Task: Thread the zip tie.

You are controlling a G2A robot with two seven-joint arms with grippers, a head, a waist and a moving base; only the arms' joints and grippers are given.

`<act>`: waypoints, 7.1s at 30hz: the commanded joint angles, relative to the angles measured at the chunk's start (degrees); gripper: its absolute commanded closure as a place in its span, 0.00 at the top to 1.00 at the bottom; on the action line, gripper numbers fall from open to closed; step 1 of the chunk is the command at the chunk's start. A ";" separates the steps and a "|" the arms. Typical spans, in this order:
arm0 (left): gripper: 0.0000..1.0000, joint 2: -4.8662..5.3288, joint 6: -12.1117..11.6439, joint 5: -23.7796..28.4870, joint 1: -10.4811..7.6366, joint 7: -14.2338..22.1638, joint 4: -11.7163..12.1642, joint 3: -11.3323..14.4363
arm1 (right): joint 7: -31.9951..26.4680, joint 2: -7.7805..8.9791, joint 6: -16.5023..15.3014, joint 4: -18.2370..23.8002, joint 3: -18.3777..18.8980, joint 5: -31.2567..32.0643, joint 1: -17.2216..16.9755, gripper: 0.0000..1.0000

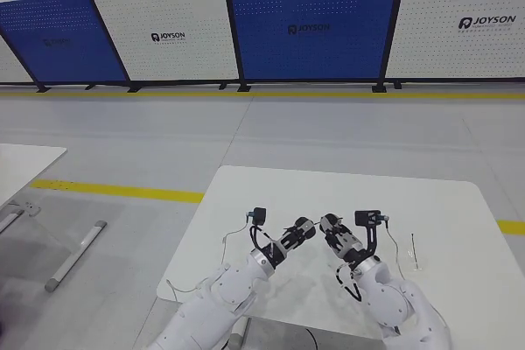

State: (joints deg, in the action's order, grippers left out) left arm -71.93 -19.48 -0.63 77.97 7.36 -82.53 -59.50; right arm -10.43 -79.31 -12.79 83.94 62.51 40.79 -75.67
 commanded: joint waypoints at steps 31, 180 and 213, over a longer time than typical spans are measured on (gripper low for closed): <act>0.00 -0.58 0.71 0.20 -1.89 -1.44 2.96 0.62 | 2.99 0.72 1.10 1.32 1.27 4.00 -1.37 0.00; 0.47 -3.06 1.62 -5.59 -2.11 -10.52 2.00 4.05 | 5.69 1.73 0.13 4.78 3.08 3.83 -4.41 0.00; 0.00 -3.16 0.00 -6.48 -1.70 -8.82 2.19 2.97 | 6.31 1.81 0.41 4.45 3.14 3.96 -4.20 0.00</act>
State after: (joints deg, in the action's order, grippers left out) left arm -75.10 -19.48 -7.09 76.30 -1.62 -80.37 -56.51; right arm -4.10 -77.51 -12.25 88.43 65.66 44.64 -79.92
